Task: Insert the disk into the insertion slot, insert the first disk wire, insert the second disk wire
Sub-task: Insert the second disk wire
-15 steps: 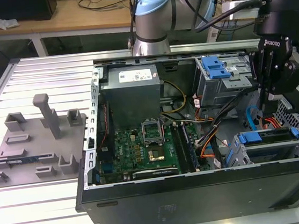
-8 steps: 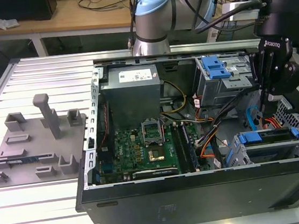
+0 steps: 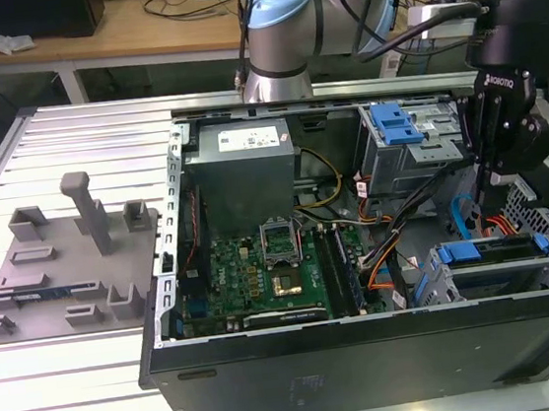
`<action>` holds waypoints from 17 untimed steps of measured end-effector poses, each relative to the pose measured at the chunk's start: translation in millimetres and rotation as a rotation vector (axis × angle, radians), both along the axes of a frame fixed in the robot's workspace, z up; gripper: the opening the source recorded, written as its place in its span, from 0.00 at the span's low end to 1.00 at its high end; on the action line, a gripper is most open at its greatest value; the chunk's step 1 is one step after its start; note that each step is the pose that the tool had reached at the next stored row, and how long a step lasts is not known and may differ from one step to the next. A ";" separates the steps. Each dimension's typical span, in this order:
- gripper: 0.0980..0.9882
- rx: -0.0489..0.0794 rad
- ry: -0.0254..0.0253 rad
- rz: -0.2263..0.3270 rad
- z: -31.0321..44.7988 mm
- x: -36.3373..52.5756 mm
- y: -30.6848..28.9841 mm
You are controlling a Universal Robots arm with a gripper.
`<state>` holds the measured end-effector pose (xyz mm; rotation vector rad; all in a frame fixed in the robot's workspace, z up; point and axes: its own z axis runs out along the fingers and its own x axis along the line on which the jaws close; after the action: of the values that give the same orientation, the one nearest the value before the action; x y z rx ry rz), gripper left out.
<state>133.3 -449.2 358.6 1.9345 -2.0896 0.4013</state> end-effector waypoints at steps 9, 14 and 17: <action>0.07 0.112 -0.0001 0.000 0.7 0.0 -16.3; 0.07 0.174 -0.0001 0.000 1.3 0.0 -30.4; 0.07 0.204 -0.0001 0.000 1.3 0.2 -40.2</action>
<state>133.4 -489.5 360.0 2.0436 -2.2062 0.1944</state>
